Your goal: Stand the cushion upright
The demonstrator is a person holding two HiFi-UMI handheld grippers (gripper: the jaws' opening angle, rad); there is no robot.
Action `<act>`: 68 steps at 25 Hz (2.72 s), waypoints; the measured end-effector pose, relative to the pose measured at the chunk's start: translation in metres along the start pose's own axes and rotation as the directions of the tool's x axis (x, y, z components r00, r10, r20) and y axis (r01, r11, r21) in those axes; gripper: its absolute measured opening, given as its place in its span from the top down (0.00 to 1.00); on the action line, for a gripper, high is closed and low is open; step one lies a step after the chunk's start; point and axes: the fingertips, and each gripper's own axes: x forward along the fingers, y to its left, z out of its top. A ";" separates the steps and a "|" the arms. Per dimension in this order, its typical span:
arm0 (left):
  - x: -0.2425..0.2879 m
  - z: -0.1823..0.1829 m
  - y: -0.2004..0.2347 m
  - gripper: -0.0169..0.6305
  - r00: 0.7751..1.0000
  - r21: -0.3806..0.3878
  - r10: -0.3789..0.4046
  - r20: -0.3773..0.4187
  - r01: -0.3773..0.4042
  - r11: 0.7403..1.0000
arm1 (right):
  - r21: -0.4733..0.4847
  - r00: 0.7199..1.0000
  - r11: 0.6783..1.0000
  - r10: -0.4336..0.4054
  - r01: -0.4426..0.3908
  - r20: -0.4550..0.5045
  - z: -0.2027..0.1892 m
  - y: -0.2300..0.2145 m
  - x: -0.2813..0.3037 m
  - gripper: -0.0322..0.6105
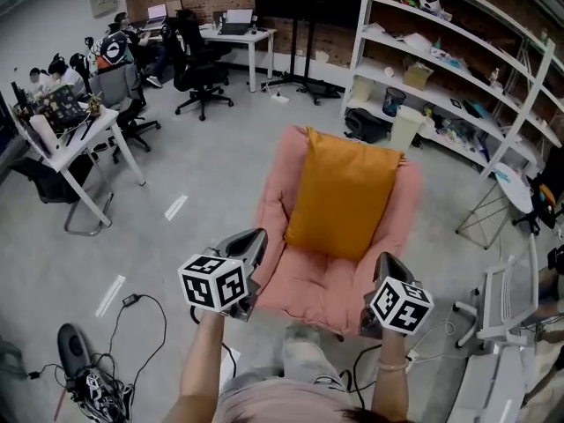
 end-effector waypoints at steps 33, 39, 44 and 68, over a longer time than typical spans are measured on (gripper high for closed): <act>-0.145 -0.073 -0.161 0.98 0.999 0.025 0.038 0.007 -0.038 0.999 | -0.114 0.993 0.990 0.090 -0.081 0.075 -0.038 -0.004 -0.206 0.92; -0.168 -0.097 -0.199 0.98 1.000 0.039 0.030 0.006 -0.031 0.999 | -0.126 0.992 0.987 0.110 -0.102 0.056 -0.058 -0.014 -0.246 0.92; -0.189 -0.116 -0.235 0.98 1.000 0.046 0.025 0.008 -0.025 0.999 | -0.133 0.991 0.984 0.123 -0.116 0.048 -0.069 -0.026 -0.276 0.93; -0.222 -0.149 -0.307 0.98 0.998 0.016 -0.063 -0.013 0.063 0.998 | -0.057 0.992 0.992 0.117 -0.114 0.050 -0.106 -0.054 -0.358 0.93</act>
